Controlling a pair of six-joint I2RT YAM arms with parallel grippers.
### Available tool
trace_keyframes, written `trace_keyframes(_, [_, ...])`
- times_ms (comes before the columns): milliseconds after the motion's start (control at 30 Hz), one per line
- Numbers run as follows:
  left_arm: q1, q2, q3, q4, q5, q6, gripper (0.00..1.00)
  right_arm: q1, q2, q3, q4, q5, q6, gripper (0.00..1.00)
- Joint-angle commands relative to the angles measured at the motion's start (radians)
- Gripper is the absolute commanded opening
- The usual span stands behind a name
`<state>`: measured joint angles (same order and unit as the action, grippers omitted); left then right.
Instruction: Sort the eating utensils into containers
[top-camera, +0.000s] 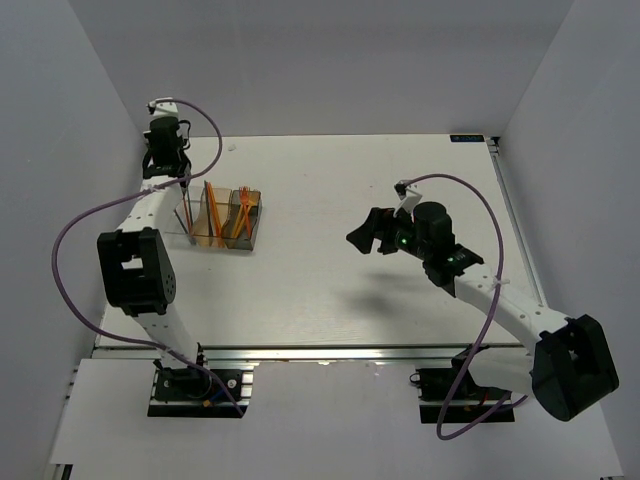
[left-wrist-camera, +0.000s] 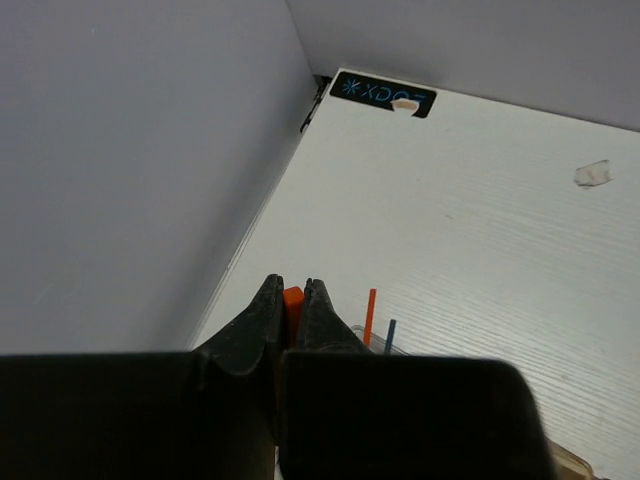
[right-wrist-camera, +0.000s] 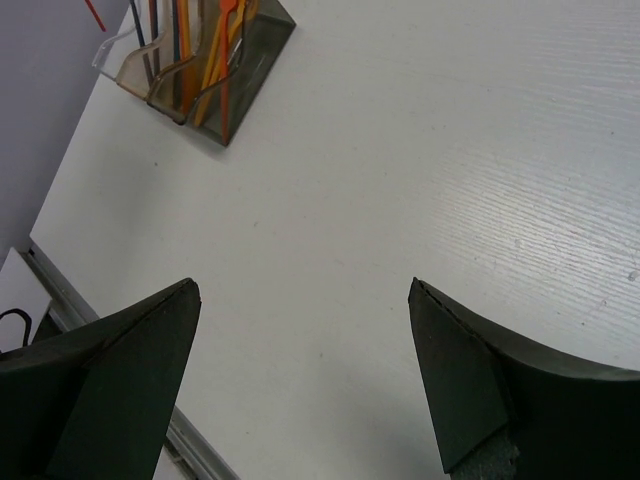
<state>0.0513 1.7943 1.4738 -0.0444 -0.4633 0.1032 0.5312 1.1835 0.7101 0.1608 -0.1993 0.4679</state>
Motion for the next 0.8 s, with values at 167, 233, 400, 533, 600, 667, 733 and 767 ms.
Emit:
trace_keyframes(167, [0.076,0.008,-0.069,0.13,0.063,-0.079,0.0,0.003,-0.041,0.002,0.062,-0.022,-0.014,0.89])
trace_keyframes(233, [0.087,0.022,-0.076,0.135,0.087,-0.092,0.0,0.003,-0.035,0.002,0.066,-0.017,-0.012,0.89])
trace_keyframes(400, [0.096,0.036,-0.113,0.164,0.113,-0.127,0.0,0.003,-0.016,0.003,0.071,-0.009,-0.011,0.89])
trace_keyframes(533, [0.098,0.048,-0.154,0.172,0.137,-0.169,0.01,0.003,-0.005,0.002,0.078,0.001,-0.006,0.89])
trace_keyframes(600, [0.101,0.045,-0.168,0.173,0.137,-0.195,0.02,0.004,-0.005,0.0,0.077,0.004,-0.003,0.89])
trace_keyframes(667, [0.101,0.042,-0.184,0.172,0.135,-0.2,0.1,0.004,-0.007,0.002,0.072,0.008,-0.003,0.89])
trace_keyframes(733, [0.101,0.036,-0.194,0.163,0.124,-0.209,0.32,0.004,-0.016,0.002,0.063,0.015,-0.003,0.89])
trace_keyframes(767, [0.099,0.031,-0.198,0.16,0.117,-0.212,0.4,0.004,-0.019,0.003,0.06,0.017,-0.005,0.89])
